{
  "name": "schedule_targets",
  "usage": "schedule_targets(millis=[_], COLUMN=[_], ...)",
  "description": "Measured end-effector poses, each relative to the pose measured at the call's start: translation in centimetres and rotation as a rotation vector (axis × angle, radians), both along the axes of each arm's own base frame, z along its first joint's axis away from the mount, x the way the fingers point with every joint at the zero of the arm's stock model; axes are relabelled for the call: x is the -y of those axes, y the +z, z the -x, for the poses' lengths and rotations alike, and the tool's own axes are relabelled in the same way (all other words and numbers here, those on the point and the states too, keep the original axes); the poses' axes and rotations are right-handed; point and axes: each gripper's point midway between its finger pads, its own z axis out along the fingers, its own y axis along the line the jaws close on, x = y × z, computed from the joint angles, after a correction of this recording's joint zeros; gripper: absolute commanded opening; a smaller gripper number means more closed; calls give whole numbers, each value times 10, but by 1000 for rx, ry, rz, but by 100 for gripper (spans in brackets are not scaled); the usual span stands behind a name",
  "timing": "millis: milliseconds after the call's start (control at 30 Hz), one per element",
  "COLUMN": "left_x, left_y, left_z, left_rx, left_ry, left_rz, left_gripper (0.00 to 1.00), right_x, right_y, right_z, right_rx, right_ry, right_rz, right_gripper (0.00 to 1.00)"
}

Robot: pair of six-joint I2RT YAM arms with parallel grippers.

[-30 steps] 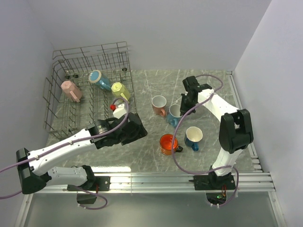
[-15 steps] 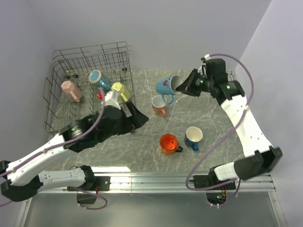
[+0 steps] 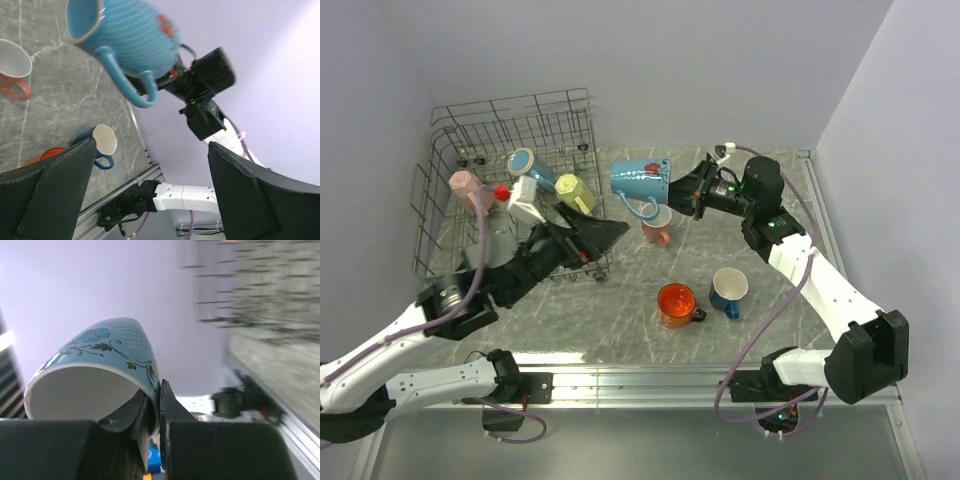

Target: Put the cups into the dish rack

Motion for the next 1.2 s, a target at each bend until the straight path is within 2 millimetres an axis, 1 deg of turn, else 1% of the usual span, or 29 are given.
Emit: schedule_targets(millis=[67,133,200,267,333,400,467,600,667,700,767,833,867,933,1033,1100,1200], left_x=[11,21,26,23,15,5,-3,-8,-5,-3,5,13,17,21,21,21,24], left_y=[-7,-17,-28,-37,-42,-39,-28,-19,-19,-19,-20,-20,-19,-13,3,14,18], left_z=[-5,-9,-14,-18,-23,-26,-26,-18,-15,-14,-11,-8,-7,-5,0,1,-1], left_rx=[-10,-24,-37,-40,-39,-29,-5,29,33,34,33,31,35,52,95,115,112], left_ry=[-15,-30,-44,-46,-34,-17,-13,-40,-67,-83,-127,-174,-193,-215,-235,-244,-252], left_rz=[-31,-63,-84,-79,-63,-38,-4,4,0,-6,-25,-35,-30,-11,26,41,36], left_gripper=[99,99,99,99,97,95,94,93,93,91,89,90,91,92,91,90,89], right_x=[-9,-19,-27,-34,-39,-43,-48,-48,-48,-48,-49,-51,-52,-56,-60,-61,-59], right_y=[20,36,50,60,66,67,63,63,62,62,62,61,57,44,29,26,31], right_z=[9,20,31,41,51,57,62,61,59,58,54,47,44,37,31,30,30], right_rx=[43,74,100,125,146,152,139,128,123,119,111,100,99,70,34,18,33], right_ry=[36,75,115,145,177,198,215,206,194,190,185,176,171,167,162,160,155], right_rz=[-61,-112,-157,-189,-214,-225,-232,-253,-261,-266,-275,-283,-273,-247,-215,-210,-220], right_gripper=[0,0,0,0,0,0,0,0,0,0,0,0,0,0,0,0,0])
